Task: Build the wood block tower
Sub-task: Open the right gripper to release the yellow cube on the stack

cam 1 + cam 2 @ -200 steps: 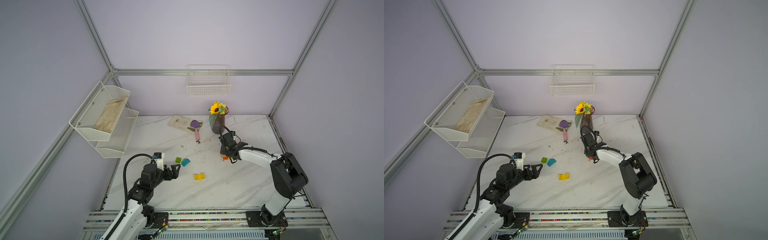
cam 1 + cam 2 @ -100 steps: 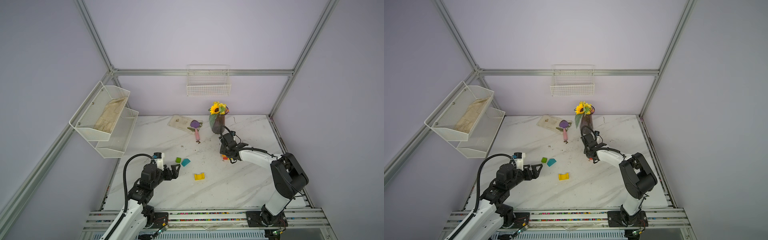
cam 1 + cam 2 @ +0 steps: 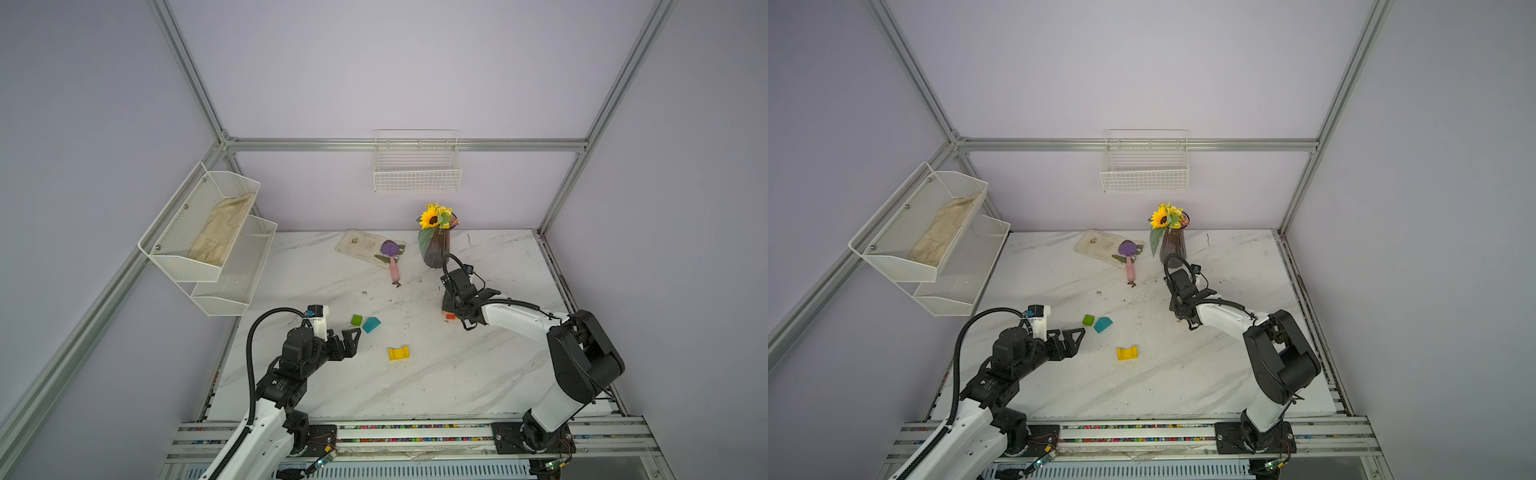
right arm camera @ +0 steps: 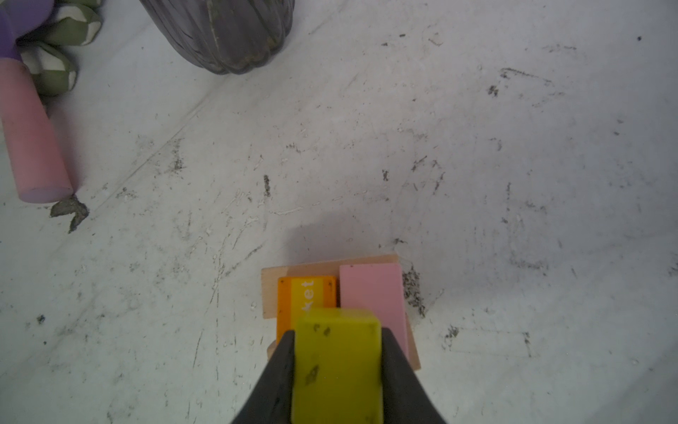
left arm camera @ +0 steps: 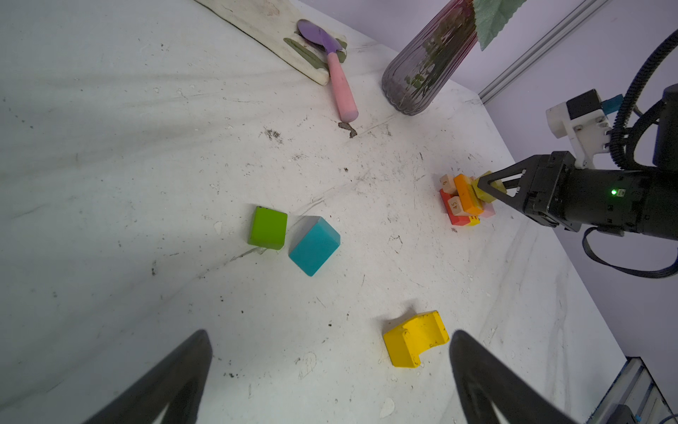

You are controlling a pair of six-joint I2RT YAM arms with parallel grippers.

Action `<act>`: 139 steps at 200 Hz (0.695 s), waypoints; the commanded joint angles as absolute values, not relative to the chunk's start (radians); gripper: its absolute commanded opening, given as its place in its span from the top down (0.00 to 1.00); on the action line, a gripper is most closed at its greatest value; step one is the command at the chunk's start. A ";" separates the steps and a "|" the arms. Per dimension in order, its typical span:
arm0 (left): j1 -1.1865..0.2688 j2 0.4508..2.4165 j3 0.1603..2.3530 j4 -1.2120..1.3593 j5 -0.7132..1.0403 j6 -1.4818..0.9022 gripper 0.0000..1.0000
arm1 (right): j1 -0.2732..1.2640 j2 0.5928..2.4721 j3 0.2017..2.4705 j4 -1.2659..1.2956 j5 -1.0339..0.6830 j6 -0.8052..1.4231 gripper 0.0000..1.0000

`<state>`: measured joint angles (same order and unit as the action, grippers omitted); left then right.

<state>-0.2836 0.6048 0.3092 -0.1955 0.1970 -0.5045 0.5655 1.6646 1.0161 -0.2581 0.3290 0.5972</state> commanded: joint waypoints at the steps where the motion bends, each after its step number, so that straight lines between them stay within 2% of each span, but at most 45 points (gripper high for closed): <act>1: -0.282 0.601 0.284 -0.158 0.192 -0.491 0.00 | 0.562 1.649 1.005 -0.290 0.321 0.603 0.77; 39: -0.283 0.600 0.284 -0.158 0.192 -0.491 0.00 | 0.562 1.642 1.003 -0.294 0.328 0.602 0.56; 56: -0.282 0.600 0.284 -0.158 0.191 -0.491 0.00 | 0.561 1.640 1.003 -0.298 0.332 0.603 0.50; 75: -0.282 0.599 0.284 -0.158 0.191 -0.491 0.00 | 0.561 1.639 1.005 -0.299 0.341 0.601 0.46; 123: -0.282 0.599 0.284 -0.158 0.192 -0.491 0.00 | 0.563 1.621 1.017 -0.316 0.349 0.591 0.45; 139: -0.282 0.600 0.283 -0.159 0.191 -0.491 0.00 | 0.578 1.585 1.023 -0.329 0.383 0.583 0.40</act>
